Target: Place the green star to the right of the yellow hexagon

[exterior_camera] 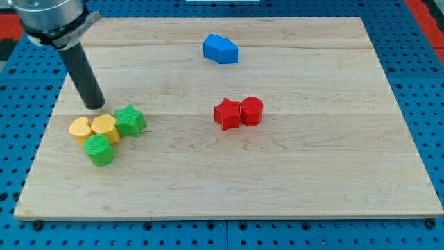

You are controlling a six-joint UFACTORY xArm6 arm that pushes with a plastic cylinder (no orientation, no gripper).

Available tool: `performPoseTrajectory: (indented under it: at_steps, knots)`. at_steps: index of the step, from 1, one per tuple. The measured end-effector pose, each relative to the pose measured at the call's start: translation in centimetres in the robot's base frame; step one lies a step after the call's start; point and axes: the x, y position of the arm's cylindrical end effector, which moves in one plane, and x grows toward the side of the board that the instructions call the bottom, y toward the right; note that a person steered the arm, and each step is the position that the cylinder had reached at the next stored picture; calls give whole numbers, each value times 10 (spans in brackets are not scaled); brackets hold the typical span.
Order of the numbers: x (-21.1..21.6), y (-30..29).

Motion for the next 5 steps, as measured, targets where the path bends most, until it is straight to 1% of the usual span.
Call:
performPoseTrajectory:
  at_steps: [1,2,3,4,5]
  knots:
    - [32,5]
    - [43,6]
    - [0,-8]
    - [-49,16]
    - [-49,78]
